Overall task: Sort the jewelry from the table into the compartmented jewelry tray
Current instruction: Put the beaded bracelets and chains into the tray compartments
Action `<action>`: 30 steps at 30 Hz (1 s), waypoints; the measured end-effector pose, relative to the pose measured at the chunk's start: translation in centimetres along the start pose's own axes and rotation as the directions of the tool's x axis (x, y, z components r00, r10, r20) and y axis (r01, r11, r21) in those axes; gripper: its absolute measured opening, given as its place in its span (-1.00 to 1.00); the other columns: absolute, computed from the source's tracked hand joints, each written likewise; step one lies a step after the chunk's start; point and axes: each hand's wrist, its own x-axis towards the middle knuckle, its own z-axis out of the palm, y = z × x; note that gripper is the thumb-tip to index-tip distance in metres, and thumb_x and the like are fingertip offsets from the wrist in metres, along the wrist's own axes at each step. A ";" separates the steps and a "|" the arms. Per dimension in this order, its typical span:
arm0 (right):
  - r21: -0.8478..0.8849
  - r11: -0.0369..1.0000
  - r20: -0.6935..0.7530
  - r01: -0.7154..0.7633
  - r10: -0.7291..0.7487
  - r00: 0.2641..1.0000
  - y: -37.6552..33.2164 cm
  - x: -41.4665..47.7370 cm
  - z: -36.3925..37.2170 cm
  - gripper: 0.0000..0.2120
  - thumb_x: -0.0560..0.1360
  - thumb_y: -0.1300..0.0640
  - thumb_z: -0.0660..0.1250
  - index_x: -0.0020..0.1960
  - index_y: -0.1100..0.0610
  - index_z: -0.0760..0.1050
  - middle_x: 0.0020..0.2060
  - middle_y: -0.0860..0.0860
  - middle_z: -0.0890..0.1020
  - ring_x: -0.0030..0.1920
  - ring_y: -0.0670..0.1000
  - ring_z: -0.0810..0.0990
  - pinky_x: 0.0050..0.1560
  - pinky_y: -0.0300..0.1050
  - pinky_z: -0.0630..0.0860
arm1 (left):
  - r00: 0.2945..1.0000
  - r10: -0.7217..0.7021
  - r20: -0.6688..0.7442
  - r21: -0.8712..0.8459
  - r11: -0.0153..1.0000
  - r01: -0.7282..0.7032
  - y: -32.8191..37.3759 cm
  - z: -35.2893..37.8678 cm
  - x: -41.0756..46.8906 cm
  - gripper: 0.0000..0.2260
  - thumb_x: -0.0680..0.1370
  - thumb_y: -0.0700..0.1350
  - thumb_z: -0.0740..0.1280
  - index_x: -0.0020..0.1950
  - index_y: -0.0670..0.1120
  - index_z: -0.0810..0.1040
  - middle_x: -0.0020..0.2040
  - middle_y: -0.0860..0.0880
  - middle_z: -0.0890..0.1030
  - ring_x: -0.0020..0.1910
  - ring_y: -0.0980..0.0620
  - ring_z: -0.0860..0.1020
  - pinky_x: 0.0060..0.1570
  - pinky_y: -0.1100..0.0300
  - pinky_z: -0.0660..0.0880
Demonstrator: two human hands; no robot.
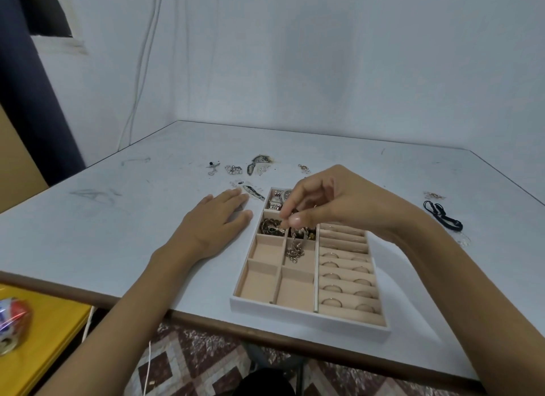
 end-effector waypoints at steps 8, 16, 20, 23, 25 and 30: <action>-0.095 0.994 0.015 -0.052 0.053 0.998 0.2 -0.1 -0.1 -0.90 0.35 0.36 0.50 -0.14 0.27 0.65 -0.32 0.10 0.70 -0.36 -0.08 0.63 -0.23 -0.32 0.52 | 1.000 0.003 -0.002 -0.016 1.000 -0.003 -0.2 0.1 0.0 -0.55 0.64 0.11 0.04 0.52 0.01 0.21 0.54 0.10 0.14 0.51 0.16 0.11 0.47 0.16 -0.05; -0.062 0.995 0.112 -0.077 0.084 0.990 -0.2 -0.3 0.5 -0.89 0.35 0.37 0.50 -0.13 0.28 0.64 -0.35 0.04 0.69 -0.36 -0.05 0.66 -0.15 -0.21 0.60 | 1.000 -0.008 -0.001 -0.015 1.000 0.008 -0.1 0.1 0.0 -0.54 0.63 0.11 0.05 0.52 0.03 0.21 0.54 0.12 0.14 0.50 0.17 0.12 0.47 0.18 -0.06; -0.122 0.990 0.137 -0.075 0.092 0.986 -0.1 -0.2 0.7 -0.86 0.34 0.34 0.52 -0.12 0.31 0.65 -0.26 0.19 0.70 -0.32 -0.04 0.65 -0.18 -0.17 0.60 | 1.000 -0.004 -0.004 -0.021 1.000 0.004 -0.2 0.1 0.0 -0.55 0.63 0.11 0.05 0.51 0.02 0.21 0.54 0.11 0.14 0.50 0.16 0.12 0.47 0.17 -0.05; -0.184 0.980 0.111 -0.070 0.092 0.990 0.1 0.0 0.9 -0.87 0.33 0.31 0.54 -0.14 0.27 0.66 -0.33 0.10 0.69 -0.35 -0.13 0.61 -0.25 -0.35 0.49 | 1.000 -0.004 -0.002 -0.017 1.000 0.004 -0.2 0.1 0.0 -0.54 0.63 0.11 0.05 0.52 0.02 0.21 0.54 0.11 0.14 0.50 0.16 0.11 0.47 0.18 -0.06; -0.209 0.976 0.081 -0.060 0.078 0.994 0.3 0.2 0.9 -0.87 0.32 0.30 0.55 -0.15 0.25 0.67 -0.34 0.07 0.68 -0.37 -0.17 0.60 -0.25 -0.35 0.50 | 1.000 -0.001 0.000 -0.016 1.000 0.001 -0.2 0.1 0.0 -0.54 0.63 0.11 0.05 0.52 0.02 0.20 0.54 0.11 0.14 0.51 0.17 0.11 0.47 0.17 -0.06; -0.222 0.973 0.020 -0.063 0.069 0.997 0.7 0.5 1.0 -0.89 0.32 0.33 0.54 -0.17 0.26 0.68 -0.33 0.16 0.70 -0.37 0.02 0.64 -0.17 -0.12 0.61 | 1.000 0.007 -0.010 -0.029 1.000 -0.008 -0.1 0.1 0.0 -0.55 0.64 0.10 0.06 0.51 0.02 0.22 0.54 0.11 0.15 0.50 0.15 0.13 0.47 0.14 -0.04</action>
